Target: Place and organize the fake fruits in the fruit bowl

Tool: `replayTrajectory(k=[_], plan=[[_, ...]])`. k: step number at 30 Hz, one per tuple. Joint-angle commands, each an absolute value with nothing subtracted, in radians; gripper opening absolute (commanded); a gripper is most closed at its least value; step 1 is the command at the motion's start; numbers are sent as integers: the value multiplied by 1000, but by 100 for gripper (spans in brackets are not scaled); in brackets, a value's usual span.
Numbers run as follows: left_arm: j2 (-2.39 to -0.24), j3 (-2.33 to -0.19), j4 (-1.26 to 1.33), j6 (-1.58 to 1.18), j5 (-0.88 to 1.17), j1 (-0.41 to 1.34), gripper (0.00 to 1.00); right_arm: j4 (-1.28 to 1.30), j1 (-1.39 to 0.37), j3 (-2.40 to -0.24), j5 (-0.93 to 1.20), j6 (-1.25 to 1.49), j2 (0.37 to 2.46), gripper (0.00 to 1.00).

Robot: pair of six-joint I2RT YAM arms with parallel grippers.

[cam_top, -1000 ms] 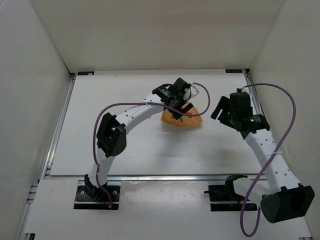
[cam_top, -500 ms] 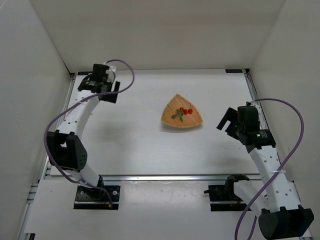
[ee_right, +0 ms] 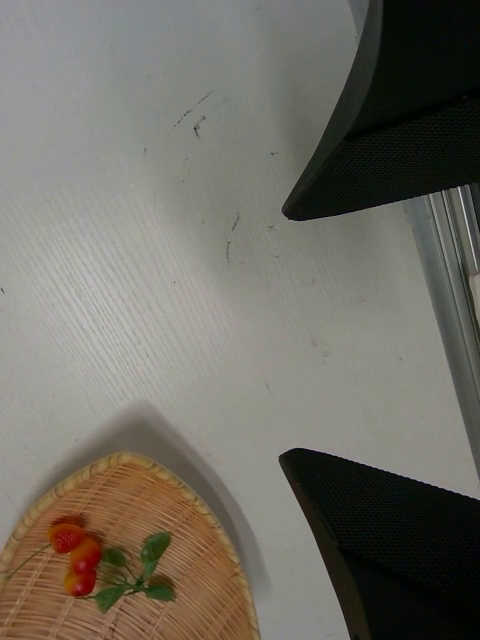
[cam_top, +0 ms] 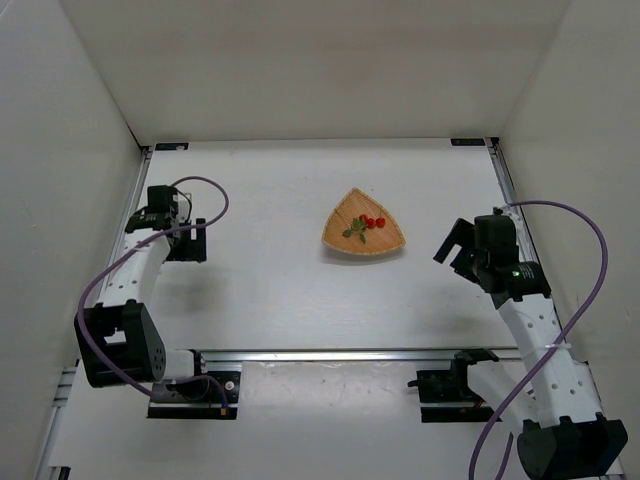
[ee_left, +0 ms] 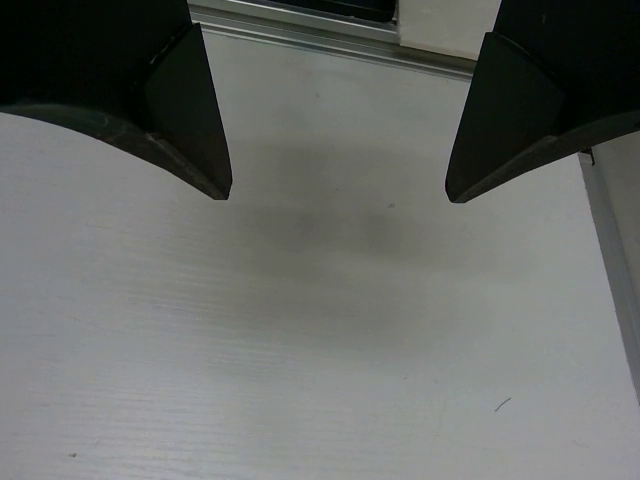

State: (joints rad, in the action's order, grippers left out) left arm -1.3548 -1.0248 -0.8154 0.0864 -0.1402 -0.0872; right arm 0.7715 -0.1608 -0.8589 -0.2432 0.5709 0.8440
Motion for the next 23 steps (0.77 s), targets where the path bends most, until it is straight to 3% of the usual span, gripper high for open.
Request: replayTrajectory(k=[1, 23], plan=[[-1308, -1008, -775, 58, -87, -103, 99, 779, -158, -856, -270, 577, 831, 99], [-1308, -1017, -775, 49, -87, -103, 99, 770, -158, -815, -279, 597, 801, 99]])
